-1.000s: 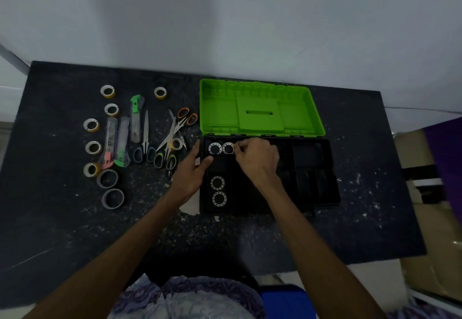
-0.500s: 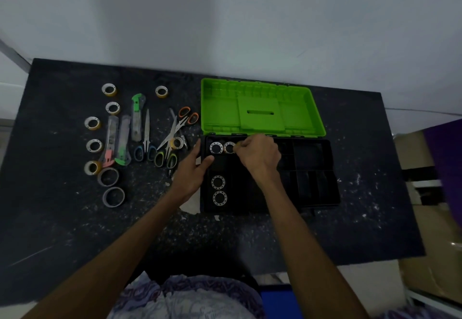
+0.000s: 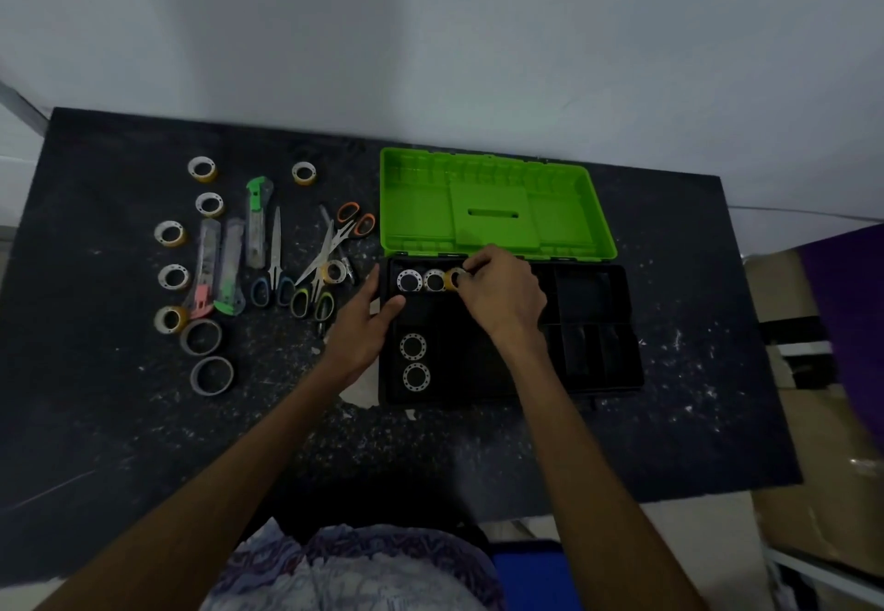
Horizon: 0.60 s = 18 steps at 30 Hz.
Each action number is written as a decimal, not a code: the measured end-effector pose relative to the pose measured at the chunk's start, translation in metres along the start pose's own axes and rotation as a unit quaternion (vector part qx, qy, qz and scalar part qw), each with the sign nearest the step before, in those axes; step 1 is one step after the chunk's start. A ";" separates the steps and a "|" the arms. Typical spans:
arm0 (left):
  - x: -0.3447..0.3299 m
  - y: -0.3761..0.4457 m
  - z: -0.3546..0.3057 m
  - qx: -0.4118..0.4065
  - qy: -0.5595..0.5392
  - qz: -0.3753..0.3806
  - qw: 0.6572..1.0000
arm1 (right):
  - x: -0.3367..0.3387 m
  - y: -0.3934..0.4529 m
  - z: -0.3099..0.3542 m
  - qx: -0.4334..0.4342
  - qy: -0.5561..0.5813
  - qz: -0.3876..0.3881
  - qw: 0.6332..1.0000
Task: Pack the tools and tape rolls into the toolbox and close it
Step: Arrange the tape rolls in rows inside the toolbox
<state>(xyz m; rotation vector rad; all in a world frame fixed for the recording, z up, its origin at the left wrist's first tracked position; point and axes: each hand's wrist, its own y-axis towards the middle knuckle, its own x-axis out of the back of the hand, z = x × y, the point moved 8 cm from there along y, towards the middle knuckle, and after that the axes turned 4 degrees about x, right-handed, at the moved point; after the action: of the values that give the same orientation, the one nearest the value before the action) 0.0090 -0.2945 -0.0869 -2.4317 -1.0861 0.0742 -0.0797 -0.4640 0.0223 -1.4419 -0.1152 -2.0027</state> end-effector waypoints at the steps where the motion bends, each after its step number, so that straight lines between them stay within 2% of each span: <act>1: 0.000 0.000 0.000 -0.003 0.003 -0.002 1.000 | -0.003 -0.004 0.002 0.008 0.009 0.002 1.000; 7: 0.001 0.004 0.001 -0.015 0.022 -0.005 1.000 | -0.029 -0.025 0.018 0.053 -0.025 0.043 0.997; 12: 0.000 0.004 0.001 -0.019 0.025 0.001 1.000 | -0.049 -0.030 0.020 0.031 -0.007 0.095 0.995; 18: 0.000 0.004 0.002 -0.012 0.032 0.001 0.999 | -0.060 -0.030 0.018 0.021 0.040 0.107 0.993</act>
<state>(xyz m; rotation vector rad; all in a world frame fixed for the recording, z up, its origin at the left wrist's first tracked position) 0.0111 -0.2957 -0.0904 -2.4392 -1.0620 -0.0162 -0.0716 -0.4057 -0.0141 -1.2897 0.0312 -1.8684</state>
